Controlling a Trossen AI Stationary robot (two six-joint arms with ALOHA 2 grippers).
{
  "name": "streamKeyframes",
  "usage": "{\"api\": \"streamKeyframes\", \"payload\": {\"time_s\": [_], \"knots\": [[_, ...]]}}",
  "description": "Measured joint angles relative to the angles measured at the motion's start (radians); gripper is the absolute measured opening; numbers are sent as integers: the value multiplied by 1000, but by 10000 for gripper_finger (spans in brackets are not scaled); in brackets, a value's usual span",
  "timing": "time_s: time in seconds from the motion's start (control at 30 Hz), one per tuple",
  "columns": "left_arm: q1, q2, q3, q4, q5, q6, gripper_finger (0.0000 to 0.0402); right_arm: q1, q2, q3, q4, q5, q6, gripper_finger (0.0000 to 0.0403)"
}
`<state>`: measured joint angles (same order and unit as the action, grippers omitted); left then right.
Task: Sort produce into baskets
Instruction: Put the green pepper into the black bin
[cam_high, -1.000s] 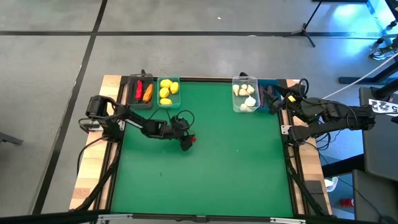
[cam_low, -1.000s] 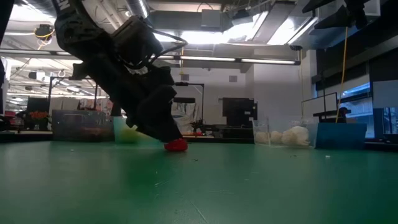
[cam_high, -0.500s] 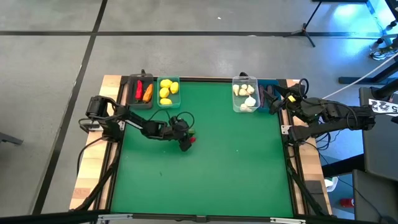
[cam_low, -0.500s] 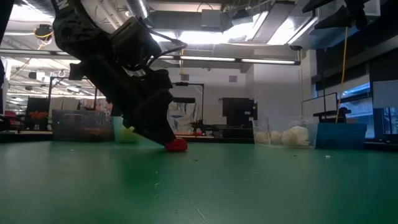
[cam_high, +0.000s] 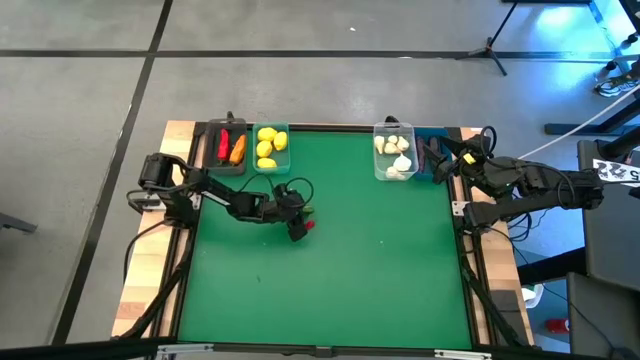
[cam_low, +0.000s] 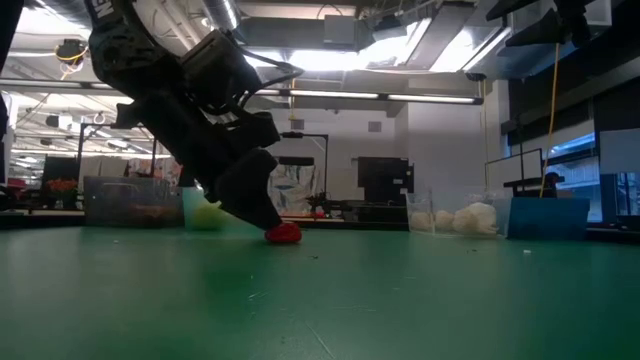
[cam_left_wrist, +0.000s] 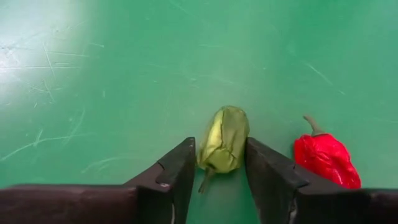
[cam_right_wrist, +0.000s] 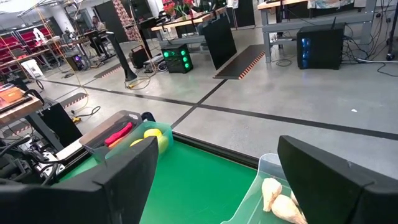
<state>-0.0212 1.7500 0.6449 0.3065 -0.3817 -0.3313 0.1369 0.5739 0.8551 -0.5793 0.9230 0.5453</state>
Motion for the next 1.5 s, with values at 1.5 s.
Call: {"api": "streamKeyframes", "payload": {"time_s": [1.5], "knots": [[658, -865, -46, -988, -250, -485, 123, 0, 0, 0, -24, 2, -4, 330]]}}
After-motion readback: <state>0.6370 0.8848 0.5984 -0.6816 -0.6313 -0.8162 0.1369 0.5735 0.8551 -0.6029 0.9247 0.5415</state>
